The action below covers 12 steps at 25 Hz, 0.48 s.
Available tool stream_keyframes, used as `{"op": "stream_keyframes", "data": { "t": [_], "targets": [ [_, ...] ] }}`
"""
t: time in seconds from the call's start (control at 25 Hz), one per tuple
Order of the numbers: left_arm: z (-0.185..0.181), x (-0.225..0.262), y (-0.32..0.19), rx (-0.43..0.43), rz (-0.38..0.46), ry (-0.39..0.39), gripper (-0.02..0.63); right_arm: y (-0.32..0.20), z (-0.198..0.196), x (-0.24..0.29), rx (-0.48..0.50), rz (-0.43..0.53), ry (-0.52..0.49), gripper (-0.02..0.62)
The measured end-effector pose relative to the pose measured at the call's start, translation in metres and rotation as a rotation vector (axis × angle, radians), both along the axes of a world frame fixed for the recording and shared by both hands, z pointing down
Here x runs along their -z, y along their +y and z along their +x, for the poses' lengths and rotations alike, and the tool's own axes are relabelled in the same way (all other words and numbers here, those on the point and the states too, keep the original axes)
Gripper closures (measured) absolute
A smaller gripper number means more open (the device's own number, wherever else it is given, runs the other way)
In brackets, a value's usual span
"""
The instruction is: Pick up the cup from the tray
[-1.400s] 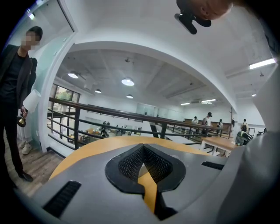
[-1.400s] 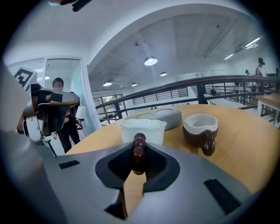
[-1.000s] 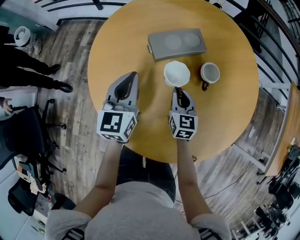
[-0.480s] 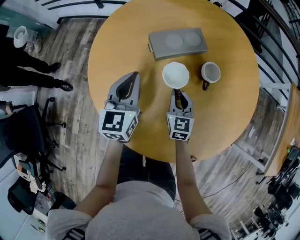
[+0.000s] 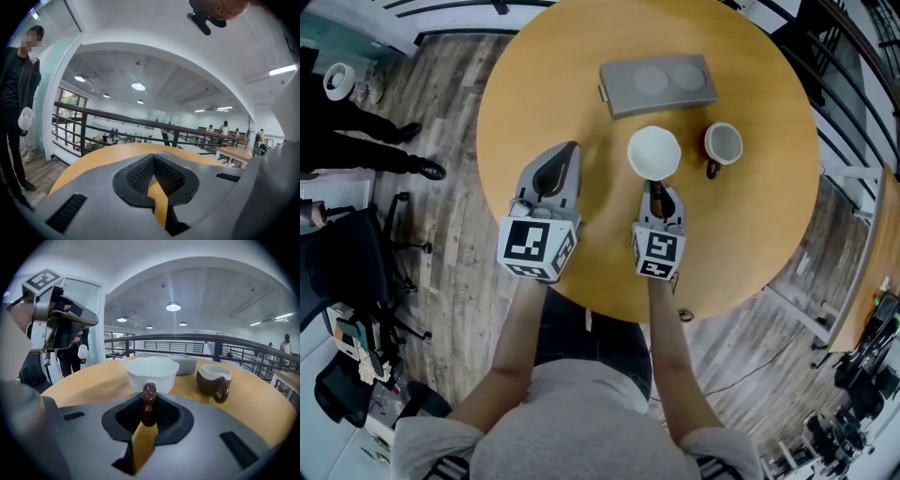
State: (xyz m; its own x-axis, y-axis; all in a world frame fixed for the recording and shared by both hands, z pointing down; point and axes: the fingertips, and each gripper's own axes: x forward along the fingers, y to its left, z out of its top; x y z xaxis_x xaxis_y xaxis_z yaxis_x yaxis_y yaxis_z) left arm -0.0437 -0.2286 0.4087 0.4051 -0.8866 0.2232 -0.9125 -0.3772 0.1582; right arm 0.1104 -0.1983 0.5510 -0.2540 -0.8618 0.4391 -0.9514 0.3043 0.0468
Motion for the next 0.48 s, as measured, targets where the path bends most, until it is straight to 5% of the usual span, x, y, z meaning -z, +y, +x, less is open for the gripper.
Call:
{"op": "stream_keyframes", "data": {
  "t": [0.12,0.2,0.48],
  "targets": [
    [-0.001,0.001,0.001,-0.002,0.004,-0.002,0.598,0.0,-0.001,0.0,-0.014,-0.012,-0.055,0.559],
    [-0.001,0.002,0.001,-0.003,0.006,-0.003,0.598,-0.001,-0.003,0.003,-0.012,-0.021,-0.104,0.425],
    [-0.003,0.009,-0.005,-0.002,0.023,-0.01,0.6,0.004,0.006,0.058,-0.023,0.074,-0.103,0.42]
  ]
}}
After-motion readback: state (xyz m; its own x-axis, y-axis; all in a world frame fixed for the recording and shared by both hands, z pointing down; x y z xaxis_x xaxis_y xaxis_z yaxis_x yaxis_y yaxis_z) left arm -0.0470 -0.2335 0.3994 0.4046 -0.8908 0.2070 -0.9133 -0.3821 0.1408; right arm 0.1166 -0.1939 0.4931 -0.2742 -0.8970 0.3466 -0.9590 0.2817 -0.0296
